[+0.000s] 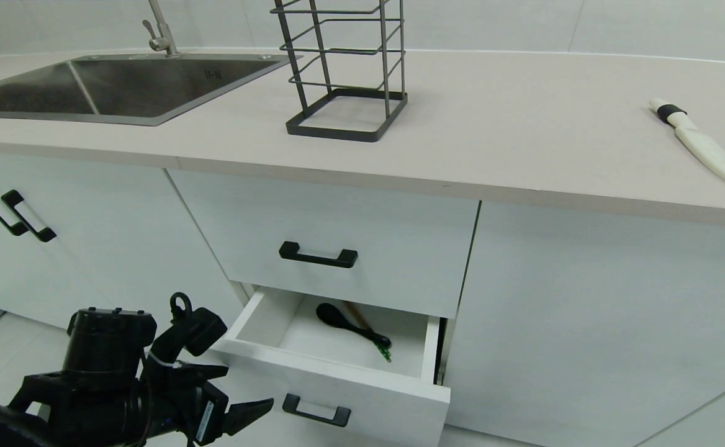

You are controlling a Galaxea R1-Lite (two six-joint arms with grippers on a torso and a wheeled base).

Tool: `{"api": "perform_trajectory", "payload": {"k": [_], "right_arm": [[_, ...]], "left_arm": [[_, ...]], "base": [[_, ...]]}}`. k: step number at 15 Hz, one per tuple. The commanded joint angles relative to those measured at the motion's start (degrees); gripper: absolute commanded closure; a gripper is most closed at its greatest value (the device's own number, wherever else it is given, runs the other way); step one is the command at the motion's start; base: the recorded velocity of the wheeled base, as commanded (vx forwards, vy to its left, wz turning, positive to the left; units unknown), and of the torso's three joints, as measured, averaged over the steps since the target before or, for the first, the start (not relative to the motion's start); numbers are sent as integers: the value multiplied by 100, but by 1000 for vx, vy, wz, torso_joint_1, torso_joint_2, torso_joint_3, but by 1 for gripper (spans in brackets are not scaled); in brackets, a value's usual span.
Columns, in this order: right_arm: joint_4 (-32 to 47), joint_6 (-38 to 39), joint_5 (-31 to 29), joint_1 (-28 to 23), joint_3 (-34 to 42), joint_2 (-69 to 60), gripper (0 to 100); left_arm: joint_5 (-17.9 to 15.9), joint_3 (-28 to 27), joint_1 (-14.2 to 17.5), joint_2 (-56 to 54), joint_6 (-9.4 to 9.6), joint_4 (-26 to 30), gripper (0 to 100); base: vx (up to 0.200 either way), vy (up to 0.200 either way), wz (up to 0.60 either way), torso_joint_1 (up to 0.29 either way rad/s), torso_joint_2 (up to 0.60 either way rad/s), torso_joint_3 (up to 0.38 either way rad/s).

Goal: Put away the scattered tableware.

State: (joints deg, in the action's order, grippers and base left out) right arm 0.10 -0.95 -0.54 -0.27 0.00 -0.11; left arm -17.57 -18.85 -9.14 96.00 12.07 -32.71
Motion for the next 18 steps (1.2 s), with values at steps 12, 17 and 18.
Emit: {"api": "perform_trajectory", "payload": {"k": [12, 17, 18], "right_arm": [[-1, 7, -17, 0, 0, 11, 0], [-1, 7, -25, 0, 0, 11, 0], [-1, 7, -25, 0, 0, 11, 0]], "left_arm": [[25, -102, 9, 1659, -389, -2882, 0], [113, -480, 0, 2177, -811, -3848, 0], [139, -488, 9, 2292, -864, -4103, 0]], "base": [[0, 0, 0, 0, 0, 0], [0, 0, 0, 0, 0, 0], [0, 0, 0, 0, 0, 0]]}}
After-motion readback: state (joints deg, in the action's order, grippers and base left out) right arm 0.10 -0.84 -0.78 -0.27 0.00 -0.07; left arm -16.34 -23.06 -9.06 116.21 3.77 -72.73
